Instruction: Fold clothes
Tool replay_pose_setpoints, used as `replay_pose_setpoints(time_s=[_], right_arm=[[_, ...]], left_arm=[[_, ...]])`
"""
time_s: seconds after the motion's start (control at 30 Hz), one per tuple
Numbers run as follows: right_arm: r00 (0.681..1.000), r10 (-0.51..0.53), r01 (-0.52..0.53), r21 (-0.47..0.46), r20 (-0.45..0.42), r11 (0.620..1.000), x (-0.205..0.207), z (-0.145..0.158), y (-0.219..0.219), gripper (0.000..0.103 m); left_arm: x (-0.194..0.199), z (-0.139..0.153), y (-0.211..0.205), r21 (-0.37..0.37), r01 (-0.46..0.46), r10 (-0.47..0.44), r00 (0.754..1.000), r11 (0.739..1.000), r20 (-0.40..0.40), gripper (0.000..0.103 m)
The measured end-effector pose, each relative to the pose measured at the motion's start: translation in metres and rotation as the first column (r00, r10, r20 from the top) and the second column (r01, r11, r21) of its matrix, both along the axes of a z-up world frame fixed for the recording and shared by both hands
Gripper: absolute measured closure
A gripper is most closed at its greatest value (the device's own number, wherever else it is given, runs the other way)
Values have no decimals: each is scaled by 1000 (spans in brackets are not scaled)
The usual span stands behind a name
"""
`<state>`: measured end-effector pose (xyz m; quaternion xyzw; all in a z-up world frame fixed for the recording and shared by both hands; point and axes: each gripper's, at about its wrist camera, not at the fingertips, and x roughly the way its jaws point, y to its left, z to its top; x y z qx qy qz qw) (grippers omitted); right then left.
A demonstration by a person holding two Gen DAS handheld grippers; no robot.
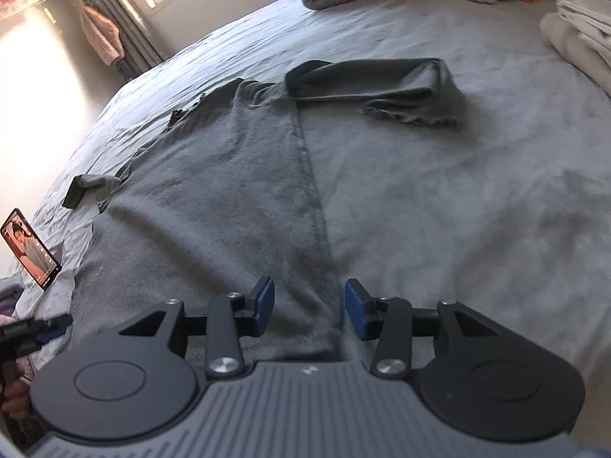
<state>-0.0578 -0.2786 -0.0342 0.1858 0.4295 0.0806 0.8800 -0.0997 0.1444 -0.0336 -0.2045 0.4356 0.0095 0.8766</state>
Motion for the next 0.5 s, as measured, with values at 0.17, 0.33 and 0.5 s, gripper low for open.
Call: replay_pose_setpoints(time_s=[0.17,0.33,0.5], right_arm=[[1000,-15,15,3,-13,1000,-13,-4,4,58],[1000,-12,11,-64,-11,998,-24,1,12,95],[998,-18,20,-47,52,999,-35,19,8,96]], left_arm=[[-11,1,-9,52,-5,5,1000,999,6,98],[-29,18,-10,73,-58,54,997,996,55,99],[-44,27,-4,69,-74,70,995,995,66,99]])
